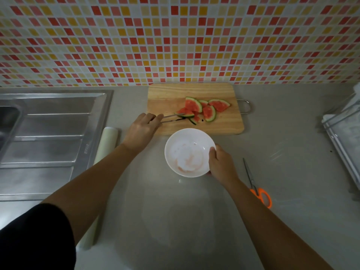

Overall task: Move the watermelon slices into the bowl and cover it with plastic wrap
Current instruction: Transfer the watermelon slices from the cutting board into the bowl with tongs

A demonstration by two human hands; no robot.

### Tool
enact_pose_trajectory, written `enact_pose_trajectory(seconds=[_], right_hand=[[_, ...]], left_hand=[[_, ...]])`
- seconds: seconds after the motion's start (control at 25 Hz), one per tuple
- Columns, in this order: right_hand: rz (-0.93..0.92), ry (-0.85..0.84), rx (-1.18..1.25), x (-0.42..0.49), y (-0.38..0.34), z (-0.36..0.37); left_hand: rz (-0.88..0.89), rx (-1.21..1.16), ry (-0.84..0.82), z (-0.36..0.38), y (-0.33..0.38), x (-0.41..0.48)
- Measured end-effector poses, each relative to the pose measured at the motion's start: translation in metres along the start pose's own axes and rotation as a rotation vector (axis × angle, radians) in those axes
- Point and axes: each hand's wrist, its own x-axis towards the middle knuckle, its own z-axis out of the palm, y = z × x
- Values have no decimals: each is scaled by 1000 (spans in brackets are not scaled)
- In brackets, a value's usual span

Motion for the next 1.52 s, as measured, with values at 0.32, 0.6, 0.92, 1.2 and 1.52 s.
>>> enact_pose_trajectory(seconds=[0.32, 0.6, 0.92, 1.2, 1.52], right_hand=[[9, -5, 50, 0, 0, 0], [4, 39, 88, -3, -4, -1], [9, 19, 50, -2, -3, 0], [2, 33, 57, -1, -1, 2], [-20, 49, 71, 3, 4, 3]], left_hand=[[-49, -102, 54, -33, 5, 4], [299, -132, -136, -76, 26, -35], [206, -178, -254, -80, 30, -32], [-329, -151, -178, -24, 8, 25], [51, 123, -138, 15, 19, 45]])
